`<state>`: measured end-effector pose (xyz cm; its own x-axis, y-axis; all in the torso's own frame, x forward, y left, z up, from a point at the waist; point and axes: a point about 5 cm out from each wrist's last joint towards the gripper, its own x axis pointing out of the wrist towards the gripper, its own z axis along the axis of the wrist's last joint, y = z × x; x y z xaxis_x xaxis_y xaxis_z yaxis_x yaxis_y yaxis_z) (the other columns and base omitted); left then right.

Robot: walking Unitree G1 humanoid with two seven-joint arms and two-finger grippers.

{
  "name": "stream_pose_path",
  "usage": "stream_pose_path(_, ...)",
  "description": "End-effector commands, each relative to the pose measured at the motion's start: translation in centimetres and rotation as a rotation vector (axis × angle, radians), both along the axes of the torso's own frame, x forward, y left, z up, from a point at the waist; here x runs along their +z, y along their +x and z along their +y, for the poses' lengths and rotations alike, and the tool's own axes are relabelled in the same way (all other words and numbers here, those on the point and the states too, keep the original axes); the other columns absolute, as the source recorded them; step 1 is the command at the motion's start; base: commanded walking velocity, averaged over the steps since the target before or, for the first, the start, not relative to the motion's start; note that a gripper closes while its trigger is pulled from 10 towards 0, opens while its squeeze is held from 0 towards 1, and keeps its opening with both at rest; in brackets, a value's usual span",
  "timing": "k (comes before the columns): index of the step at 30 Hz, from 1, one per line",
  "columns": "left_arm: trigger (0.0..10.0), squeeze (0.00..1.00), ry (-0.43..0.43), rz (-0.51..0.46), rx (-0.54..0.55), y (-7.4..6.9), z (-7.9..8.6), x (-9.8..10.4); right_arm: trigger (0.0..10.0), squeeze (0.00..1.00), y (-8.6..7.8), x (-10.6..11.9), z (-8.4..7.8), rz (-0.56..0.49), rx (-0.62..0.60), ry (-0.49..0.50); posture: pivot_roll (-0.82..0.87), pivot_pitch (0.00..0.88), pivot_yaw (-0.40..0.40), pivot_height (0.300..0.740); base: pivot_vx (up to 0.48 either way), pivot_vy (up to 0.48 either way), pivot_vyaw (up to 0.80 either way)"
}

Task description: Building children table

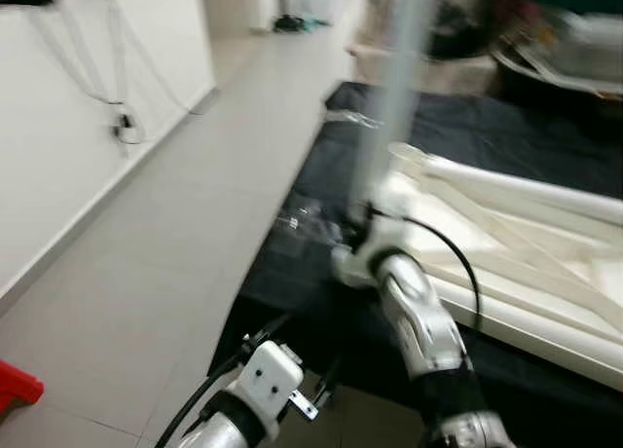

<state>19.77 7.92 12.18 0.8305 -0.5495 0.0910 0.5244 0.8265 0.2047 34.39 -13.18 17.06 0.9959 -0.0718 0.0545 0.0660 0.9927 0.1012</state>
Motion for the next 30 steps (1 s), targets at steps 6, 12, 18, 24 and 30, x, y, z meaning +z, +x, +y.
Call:
stream_pose_path(6, 10.0, 0.00, 0.010, 0.019, -0.017, -0.1, -0.2, -0.5, 10.0, 0.00, -1.6, -2.0, 1.2, 0.082, -0.119, 0.091, 0.09, 0.107, -0.046, 0.740, 0.000, 0.000, 0.00)
stream_pose_path(12, 10.0, 0.00, 0.010, 0.019, -0.014, 0.0, -0.2, -0.4, 10.0, 1.00, -1.1, -1.4, 2.9, 0.016, -0.004, 0.113, 0.08, 0.112, -0.047, 0.740, 0.000, 0.000, 0.00)
stream_pose_path(18, 10.0, 0.00, 0.009, 0.019, -0.014, 0.1, -0.2, -0.4, 10.0, 0.00, -0.7, 0.2, 4.7, -0.063, 0.425, 0.180, 0.08, 0.120, -0.047, 0.740, 0.000, 0.000, 0.00)
stream_pose_path(24, 10.0, 0.00, 0.005, 0.017, -0.012, 0.3, -0.2, -0.4, 10.0, 0.00, -2.1, 0.2, 4.0, 0.027, 1.041, 0.068, 0.07, 0.127, -0.049, 0.740, 0.000, 0.000, 0.00)
stream_pose_path(30, 10.0, 0.00, 0.004, 0.021, -0.014, 0.3, -0.2, -0.4, 10.0, 0.00, -3.0, 0.0, 5.3, 0.079, 1.414, 0.000, 0.07, 0.128, -0.046, 0.740, 0.000, 0.000, 0.00)
